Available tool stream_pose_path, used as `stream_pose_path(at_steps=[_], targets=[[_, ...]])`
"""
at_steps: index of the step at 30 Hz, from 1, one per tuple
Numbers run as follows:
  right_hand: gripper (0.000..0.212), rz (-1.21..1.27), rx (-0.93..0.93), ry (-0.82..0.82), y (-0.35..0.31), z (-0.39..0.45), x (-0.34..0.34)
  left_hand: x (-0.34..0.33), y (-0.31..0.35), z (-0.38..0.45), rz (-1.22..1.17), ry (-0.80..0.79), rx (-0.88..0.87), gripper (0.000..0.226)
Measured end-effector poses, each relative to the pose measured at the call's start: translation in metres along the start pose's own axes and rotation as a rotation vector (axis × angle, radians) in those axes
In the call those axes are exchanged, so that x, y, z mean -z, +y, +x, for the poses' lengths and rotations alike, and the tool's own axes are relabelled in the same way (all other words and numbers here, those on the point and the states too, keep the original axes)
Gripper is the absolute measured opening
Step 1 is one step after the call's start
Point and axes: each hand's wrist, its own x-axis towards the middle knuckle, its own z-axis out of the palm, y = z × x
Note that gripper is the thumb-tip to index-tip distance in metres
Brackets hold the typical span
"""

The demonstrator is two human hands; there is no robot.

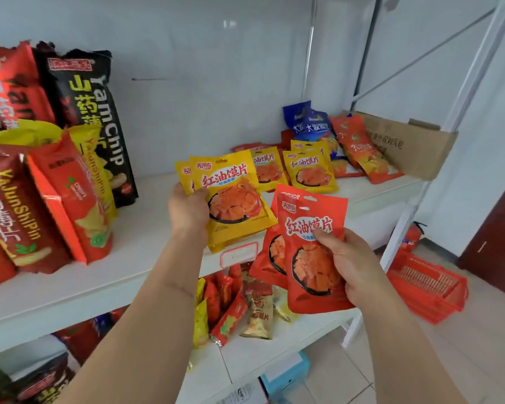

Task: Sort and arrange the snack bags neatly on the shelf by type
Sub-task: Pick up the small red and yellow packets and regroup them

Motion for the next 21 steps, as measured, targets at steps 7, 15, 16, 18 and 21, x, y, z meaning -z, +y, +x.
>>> stream_pose_path(at_steps=[7, 15, 16, 18, 21], targets=[[0.026, 0.022, 0.025, -0.019, -0.010, 0.108, 0.010, -0.092, -0.013, 0.079, -0.009, 0.004, -0.007, 0.016], [0.026, 0.063, 0.050, 0.005, -0.035, 0.244, 0.000, -0.170, -0.028, 0.193, 0.055, -0.034, -0.006, 0.011], [0.025, 0.066, 0.054, 0.001, -0.037, 0.258, -0.003, -0.176, -0.032, 0.207, 0.040, -0.027, 0.013, 0.014], [0.026, 0.071, 0.052, -0.010, -0.039, 0.285, -0.007, -0.185, -0.041, 0.230, -0.012, -0.017, 0.077, 0.027], [0.029, 0.098, 0.034, -0.015, -0.040, 0.319, -0.013, -0.198, -0.053, 0.257, -0.126, -0.010, 0.155, 0.033]])
